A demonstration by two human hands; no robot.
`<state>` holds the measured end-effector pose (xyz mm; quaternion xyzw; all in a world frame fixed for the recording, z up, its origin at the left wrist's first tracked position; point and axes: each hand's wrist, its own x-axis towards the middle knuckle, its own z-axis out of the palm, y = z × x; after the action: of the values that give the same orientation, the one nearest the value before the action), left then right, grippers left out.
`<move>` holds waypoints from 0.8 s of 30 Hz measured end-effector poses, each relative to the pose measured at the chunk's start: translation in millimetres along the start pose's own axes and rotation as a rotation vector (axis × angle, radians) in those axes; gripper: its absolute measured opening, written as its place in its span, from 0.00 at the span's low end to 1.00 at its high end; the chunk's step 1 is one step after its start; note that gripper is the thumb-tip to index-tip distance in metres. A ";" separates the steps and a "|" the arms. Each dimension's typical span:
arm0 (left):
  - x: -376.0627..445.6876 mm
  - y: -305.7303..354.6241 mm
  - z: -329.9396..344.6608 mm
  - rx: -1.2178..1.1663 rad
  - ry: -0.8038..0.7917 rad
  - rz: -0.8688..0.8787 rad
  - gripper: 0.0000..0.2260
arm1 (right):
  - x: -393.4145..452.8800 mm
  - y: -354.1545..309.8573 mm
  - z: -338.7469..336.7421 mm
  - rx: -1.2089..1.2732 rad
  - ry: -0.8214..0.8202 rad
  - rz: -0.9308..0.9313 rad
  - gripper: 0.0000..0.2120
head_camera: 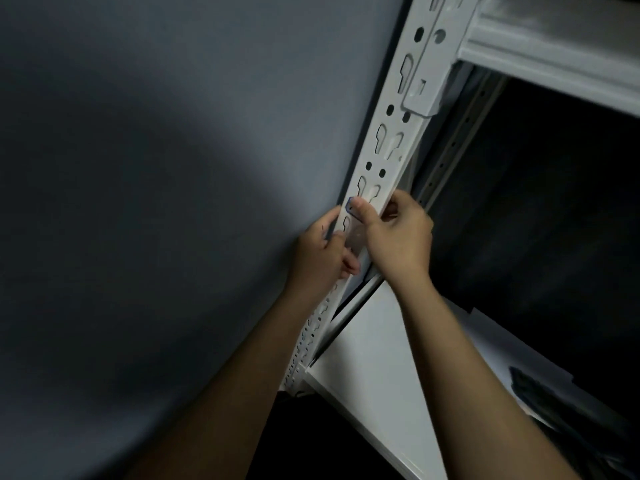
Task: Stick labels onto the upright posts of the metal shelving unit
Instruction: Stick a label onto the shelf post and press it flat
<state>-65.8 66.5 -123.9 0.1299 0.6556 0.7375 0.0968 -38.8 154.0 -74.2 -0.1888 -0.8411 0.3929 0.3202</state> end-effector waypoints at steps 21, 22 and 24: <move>0.3 -0.7 0.3 0.004 0.017 0.010 0.19 | -5.4 17.9 6.9 -0.014 0.015 -0.127 0.20; 0.0 0.2 1.2 -0.001 0.021 0.019 0.19 | -7.1 15.5 9.1 -0.003 0.038 -0.106 0.21; -0.9 3.5 2.7 -0.003 0.047 0.032 0.18 | -9.7 9.8 14.7 -0.009 0.077 -0.053 0.22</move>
<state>-64.0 68.4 -120.2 0.1228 0.6545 0.7427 0.0697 -41.2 146.6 -92.8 -0.1827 -0.8348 0.3727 0.3617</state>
